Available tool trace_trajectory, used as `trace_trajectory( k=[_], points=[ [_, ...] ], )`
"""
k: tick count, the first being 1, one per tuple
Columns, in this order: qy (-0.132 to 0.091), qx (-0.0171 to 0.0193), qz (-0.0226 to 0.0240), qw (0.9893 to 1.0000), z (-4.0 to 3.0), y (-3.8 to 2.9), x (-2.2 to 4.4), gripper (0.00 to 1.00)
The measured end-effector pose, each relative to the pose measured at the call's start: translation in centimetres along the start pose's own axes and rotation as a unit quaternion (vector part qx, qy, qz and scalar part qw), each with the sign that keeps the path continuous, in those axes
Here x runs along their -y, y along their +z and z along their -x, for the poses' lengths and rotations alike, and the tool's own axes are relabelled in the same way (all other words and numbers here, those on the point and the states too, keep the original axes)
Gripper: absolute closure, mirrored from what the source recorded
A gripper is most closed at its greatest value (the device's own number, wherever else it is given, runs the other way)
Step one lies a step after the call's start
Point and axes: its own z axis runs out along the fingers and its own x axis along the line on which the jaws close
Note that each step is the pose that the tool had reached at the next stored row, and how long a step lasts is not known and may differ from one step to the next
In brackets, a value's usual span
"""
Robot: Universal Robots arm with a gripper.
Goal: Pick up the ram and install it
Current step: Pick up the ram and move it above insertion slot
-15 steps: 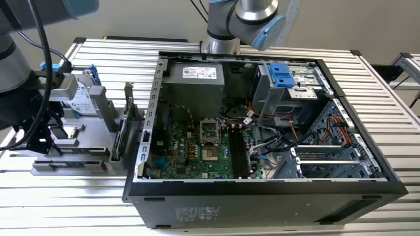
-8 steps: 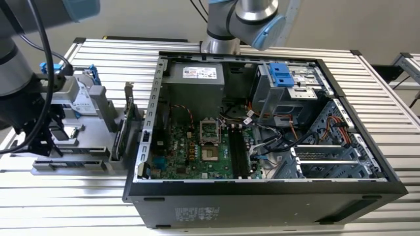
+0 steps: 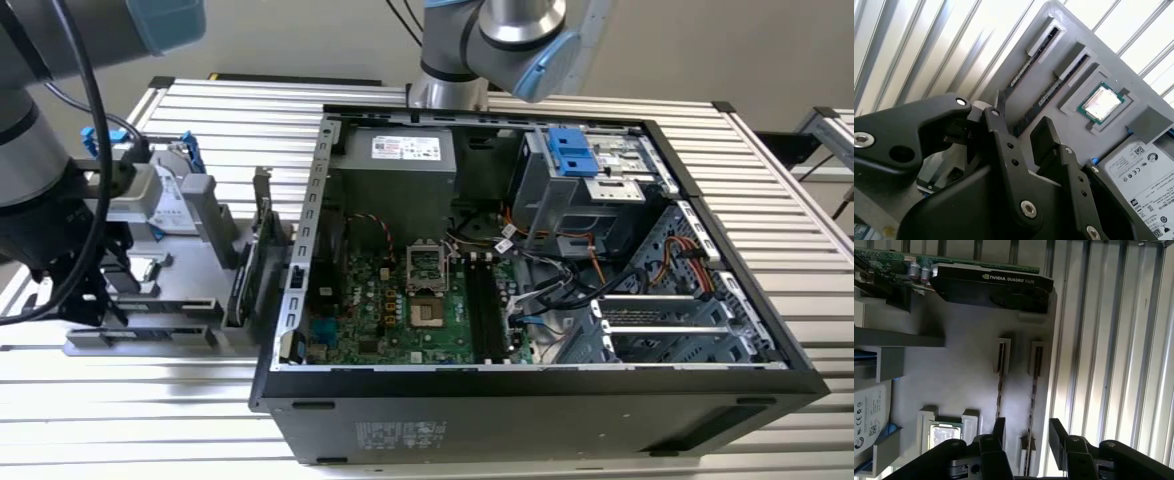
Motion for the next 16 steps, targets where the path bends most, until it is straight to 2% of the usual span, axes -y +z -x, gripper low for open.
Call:
trace_trajectory(
  k=[5,16],
  points=[
    [0.0,-0.0001,-0.0011,1.0,0.33,0.29,-0.03,0.0],
    [0.0,-0.0002,-0.0037,1.0,0.51,0.97,-0.21,0.0]
  ],
)
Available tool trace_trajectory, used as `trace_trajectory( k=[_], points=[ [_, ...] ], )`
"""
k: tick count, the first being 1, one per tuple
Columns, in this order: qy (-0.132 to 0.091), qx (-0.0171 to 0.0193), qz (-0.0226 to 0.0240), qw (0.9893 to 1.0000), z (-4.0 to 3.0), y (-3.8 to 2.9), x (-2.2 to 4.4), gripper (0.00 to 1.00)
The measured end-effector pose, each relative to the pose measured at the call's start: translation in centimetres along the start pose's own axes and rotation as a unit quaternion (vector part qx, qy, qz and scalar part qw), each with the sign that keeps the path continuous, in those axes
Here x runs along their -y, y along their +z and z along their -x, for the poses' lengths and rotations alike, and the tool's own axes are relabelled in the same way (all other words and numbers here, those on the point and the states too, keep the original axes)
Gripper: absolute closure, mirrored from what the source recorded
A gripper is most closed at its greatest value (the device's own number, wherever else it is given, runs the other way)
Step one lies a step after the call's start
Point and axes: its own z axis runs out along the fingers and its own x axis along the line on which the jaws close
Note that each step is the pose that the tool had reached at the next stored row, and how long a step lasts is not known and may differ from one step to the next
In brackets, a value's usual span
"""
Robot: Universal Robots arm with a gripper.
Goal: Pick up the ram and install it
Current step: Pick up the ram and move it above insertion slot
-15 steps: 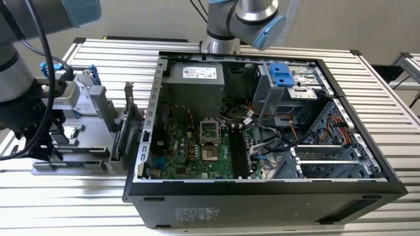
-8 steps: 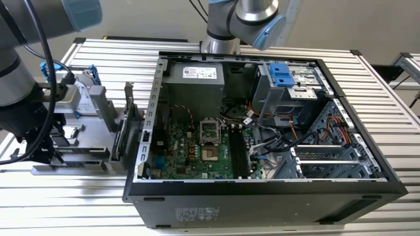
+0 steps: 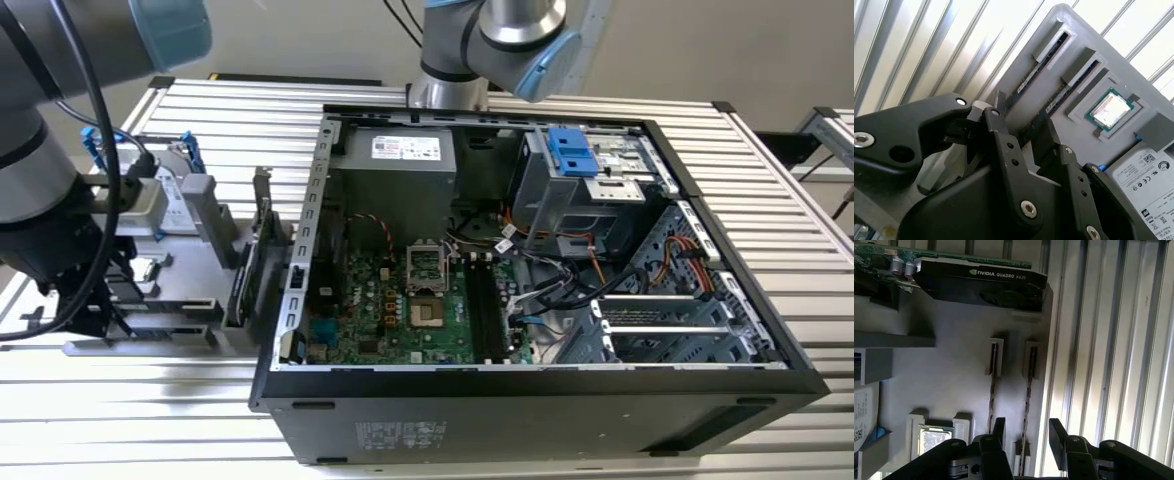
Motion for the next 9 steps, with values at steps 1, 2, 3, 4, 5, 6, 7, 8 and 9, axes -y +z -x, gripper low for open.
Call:
trace_trajectory(
  k=[1,2,3,4,5,6,7,8,9],
  points=[
    [0.0,0.0001,-0.0001,1.0,0.0,0.02,0.0,0.0],
    [0.0,0.0,-0.0001,1.0,0.01,0.02,-0.01,0.0],
    [0.0,0.0001,-0.0002,1.0,0.01,0.02,-0.01,0.0],
    [0.0,0.0,-0.0001,1.0,0.01,0.03,-0.01,0.0],
    [0.0,0.0,0.0,1.0,0.01,0.04,-0.01,0.0],
    [0.0,0.0,0.0,1.0,0.01,0.06,-0.01,0.0],
    [0.0,-0.0001,0.0001,1.0,0.0,0.12,-0.01,0.0],
    [0.0,-0.0001,0.0001,1.0,0.01,0.17,-0.01,0.0],
    [0.0,-0.0001,0.0,1.0,0.01,0.22,-0.01,0.0]
  ],
)
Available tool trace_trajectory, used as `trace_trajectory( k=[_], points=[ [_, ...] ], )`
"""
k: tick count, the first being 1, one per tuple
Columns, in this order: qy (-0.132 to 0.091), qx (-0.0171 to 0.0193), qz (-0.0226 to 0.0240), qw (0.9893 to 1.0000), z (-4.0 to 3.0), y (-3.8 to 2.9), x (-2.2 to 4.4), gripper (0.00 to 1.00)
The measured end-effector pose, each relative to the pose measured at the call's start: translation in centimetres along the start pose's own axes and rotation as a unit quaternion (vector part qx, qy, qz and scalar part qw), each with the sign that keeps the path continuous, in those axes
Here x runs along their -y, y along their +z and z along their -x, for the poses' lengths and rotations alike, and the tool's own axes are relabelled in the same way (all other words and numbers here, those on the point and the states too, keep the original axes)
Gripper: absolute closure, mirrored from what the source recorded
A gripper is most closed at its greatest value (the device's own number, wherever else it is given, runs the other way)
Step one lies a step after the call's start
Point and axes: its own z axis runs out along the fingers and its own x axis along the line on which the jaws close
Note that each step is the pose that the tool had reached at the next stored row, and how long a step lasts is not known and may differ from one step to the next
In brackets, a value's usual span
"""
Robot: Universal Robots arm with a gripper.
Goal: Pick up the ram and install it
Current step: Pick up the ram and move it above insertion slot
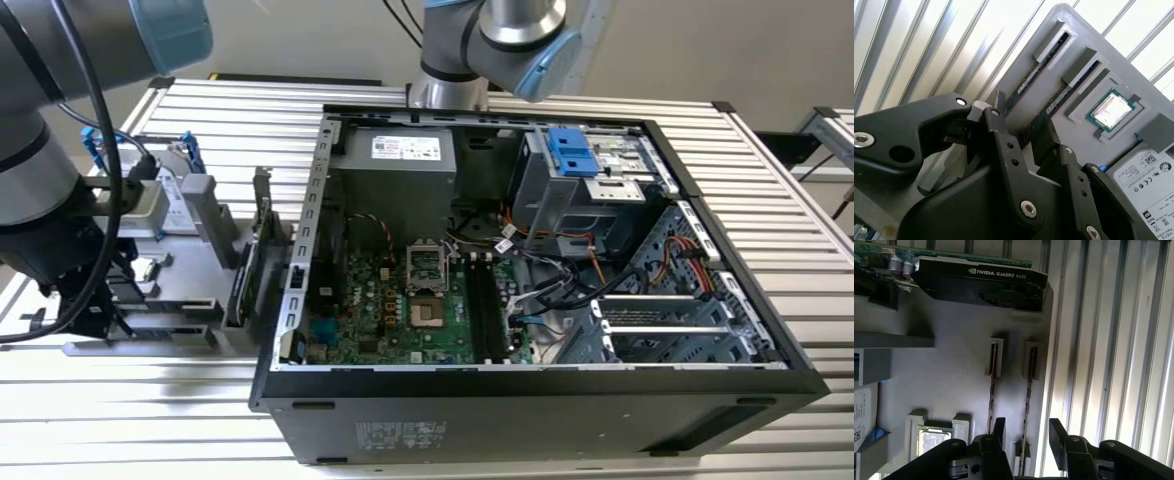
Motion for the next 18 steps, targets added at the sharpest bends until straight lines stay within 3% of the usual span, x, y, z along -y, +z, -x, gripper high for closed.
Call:
trace_trajectory(
  k=[5,18],
  points=[
    [0.0,0.0,0.0,1.0,0.0,0.41,0.0,0.0],
    [0.0,0.0,0.0,1.0,0.05,2.21,-0.03,0.0]
  ],
)
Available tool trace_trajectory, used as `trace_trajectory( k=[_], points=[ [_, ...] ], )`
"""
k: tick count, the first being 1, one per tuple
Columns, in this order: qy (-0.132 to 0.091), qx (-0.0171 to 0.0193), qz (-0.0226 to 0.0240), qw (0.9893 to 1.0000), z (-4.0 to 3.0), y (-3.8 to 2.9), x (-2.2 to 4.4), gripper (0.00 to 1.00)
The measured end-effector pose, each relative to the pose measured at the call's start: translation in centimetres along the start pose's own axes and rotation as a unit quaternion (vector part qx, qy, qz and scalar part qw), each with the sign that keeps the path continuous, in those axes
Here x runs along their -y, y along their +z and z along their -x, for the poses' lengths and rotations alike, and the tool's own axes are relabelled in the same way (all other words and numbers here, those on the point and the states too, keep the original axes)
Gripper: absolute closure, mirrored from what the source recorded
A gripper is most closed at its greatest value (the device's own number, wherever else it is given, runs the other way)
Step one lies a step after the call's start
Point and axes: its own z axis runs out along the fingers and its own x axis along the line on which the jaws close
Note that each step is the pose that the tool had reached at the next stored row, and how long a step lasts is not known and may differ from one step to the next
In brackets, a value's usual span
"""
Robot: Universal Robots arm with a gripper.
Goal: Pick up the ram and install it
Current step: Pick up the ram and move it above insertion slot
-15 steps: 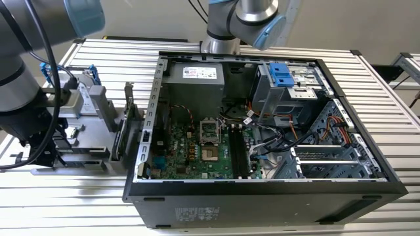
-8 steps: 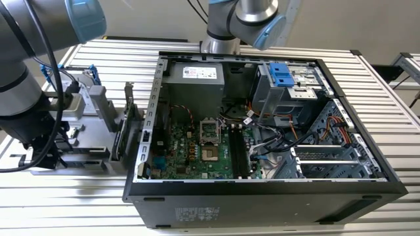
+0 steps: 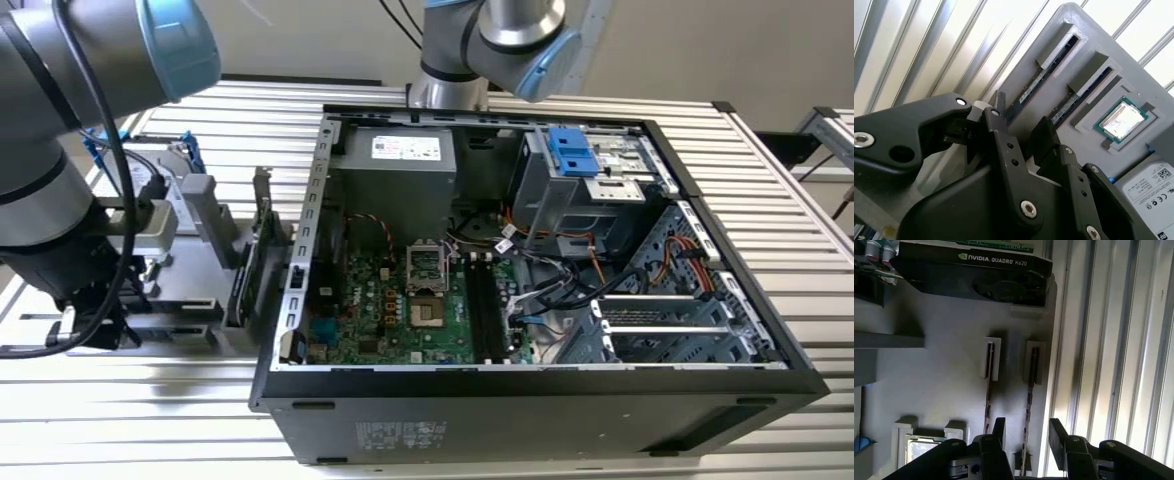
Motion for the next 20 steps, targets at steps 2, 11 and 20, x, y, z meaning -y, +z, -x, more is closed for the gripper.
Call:
trace_trajectory(
  k=[2,11,20],
  points=[
    [0.0,0.0,0.0,1.0,0.0,0.25,0.0,0.0],
    [0.006,0.0,-0.0001,1.0,0.01,0.96,-0.01,0.0],
    [0.006,-0.0002,0.0001,1.0,-0.01,1.14,-0.03,0.0]
  ],
)
